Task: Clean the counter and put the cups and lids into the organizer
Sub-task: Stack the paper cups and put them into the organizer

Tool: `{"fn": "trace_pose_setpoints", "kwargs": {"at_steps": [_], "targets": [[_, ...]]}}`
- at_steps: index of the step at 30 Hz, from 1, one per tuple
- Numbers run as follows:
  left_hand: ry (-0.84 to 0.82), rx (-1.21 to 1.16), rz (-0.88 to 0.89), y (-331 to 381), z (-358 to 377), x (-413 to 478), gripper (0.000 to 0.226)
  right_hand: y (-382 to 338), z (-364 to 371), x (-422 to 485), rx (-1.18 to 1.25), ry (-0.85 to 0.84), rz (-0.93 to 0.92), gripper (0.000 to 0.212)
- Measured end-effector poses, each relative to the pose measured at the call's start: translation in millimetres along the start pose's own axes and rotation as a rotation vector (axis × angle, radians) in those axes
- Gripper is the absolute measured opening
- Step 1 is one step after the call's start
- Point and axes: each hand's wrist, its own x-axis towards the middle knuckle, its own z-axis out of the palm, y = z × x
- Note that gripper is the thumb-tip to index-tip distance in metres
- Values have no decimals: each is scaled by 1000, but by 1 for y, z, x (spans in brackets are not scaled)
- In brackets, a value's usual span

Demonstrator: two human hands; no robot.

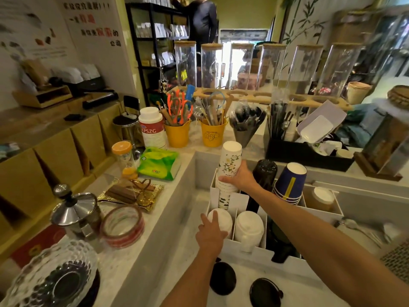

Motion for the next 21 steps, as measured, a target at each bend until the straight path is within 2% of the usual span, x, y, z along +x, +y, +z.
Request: {"fn": "trace_pose_setpoints", "kwargs": {"at_steps": [3, 7, 10, 13, 17, 21], "targets": [[16, 46, 5, -3, 0, 0, 77, 5, 5, -2, 4, 18, 8, 94], [24, 86, 23, -5, 1, -2, 77, -5, 1, -1, 89, -43, 29, 93], [37, 99, 37, -6, 1, -2, 78, -27, -15, 1, 122, -38, -79, 96], [29, 122, 35, -5, 0, -3, 77, -58, -38, 7, -87, -82, -195, 91], [27, 140, 42, -3, -2, -4, 76, -88, -61, 16, -633, -225, -281, 70], [22, 134, 44, -4, -3, -5, 77, -96, -66, 19, -733, -265, -282, 70]]}}
